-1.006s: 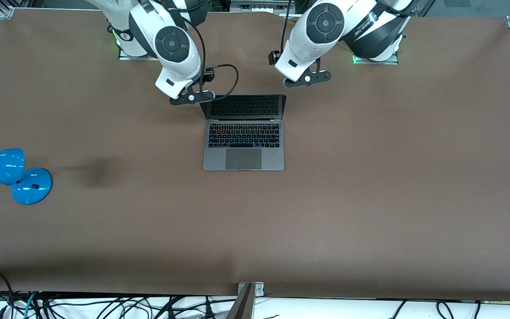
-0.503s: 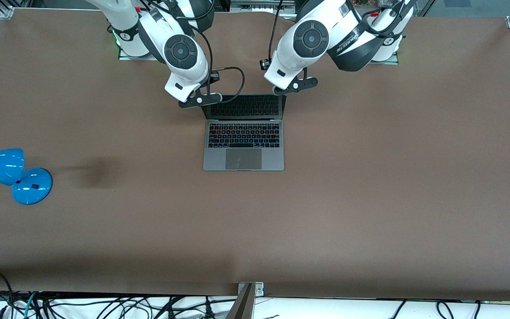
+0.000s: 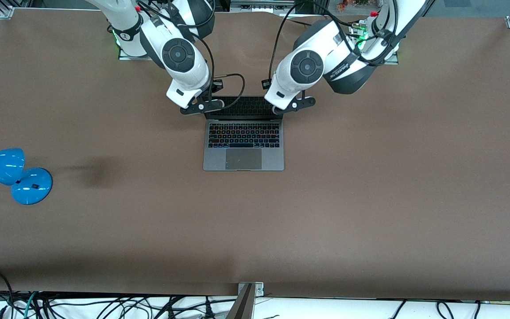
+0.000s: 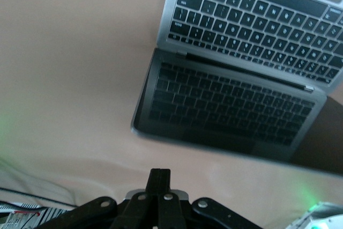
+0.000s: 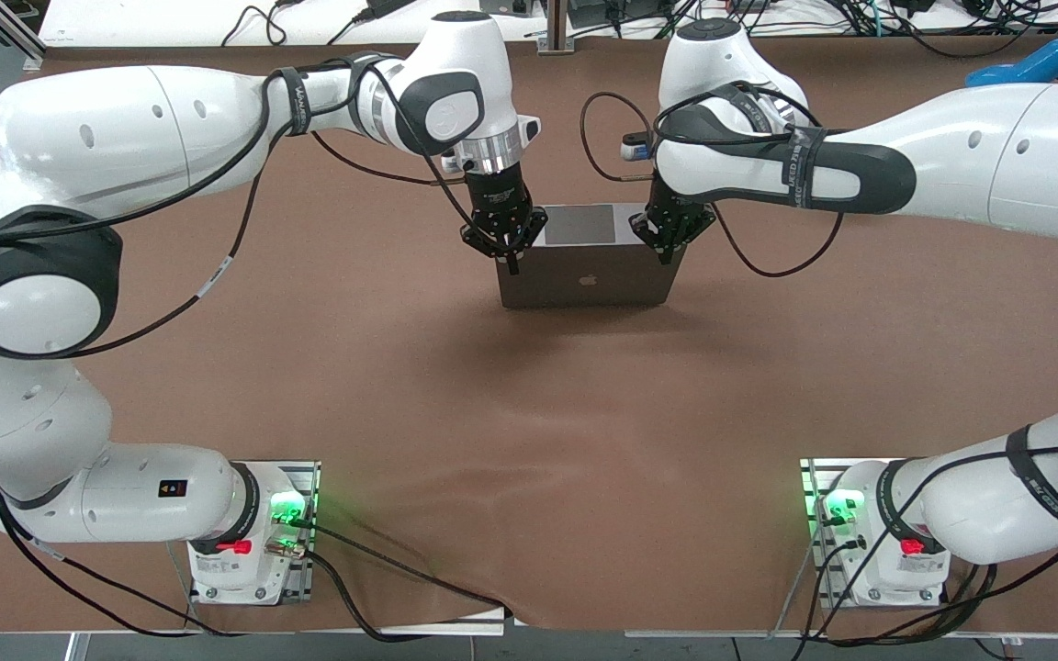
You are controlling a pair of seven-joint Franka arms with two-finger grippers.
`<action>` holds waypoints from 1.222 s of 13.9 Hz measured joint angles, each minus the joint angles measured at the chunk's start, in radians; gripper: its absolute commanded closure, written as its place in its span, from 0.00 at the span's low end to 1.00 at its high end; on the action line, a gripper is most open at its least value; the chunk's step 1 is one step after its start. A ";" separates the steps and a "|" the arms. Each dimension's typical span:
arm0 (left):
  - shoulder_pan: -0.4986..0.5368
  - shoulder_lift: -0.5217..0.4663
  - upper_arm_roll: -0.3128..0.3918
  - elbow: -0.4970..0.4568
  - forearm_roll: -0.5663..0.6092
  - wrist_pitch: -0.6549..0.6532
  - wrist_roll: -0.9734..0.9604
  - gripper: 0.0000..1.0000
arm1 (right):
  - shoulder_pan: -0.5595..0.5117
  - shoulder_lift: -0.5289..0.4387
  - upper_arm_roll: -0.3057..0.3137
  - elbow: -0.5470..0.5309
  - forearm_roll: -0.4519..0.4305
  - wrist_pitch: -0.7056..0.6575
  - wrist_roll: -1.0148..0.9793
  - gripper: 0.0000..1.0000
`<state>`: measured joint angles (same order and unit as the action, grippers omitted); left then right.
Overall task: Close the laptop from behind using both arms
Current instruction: 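Push the screen back with both grippers, folding it onto the keyboard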
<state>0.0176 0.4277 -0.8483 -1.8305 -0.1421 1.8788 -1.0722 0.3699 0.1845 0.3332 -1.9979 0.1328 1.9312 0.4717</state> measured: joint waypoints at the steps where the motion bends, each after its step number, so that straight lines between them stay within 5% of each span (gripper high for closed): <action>1: -0.003 0.018 0.000 0.000 0.015 0.013 -0.004 1.00 | -0.002 0.009 -0.001 0.007 -0.004 0.006 0.000 1.00; 10: -0.016 0.091 0.047 0.008 0.098 0.106 -0.014 1.00 | -0.015 0.140 -0.033 0.138 -0.082 0.027 -0.002 1.00; 17: -0.016 0.218 0.069 0.117 0.179 0.125 -0.014 1.00 | -0.018 0.272 -0.050 0.247 -0.125 0.057 -0.006 1.00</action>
<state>0.0014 0.6454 -0.7793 -1.7138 0.0368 2.0033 -1.0867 0.3523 0.4561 0.2830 -1.7513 0.0082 1.9883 0.4662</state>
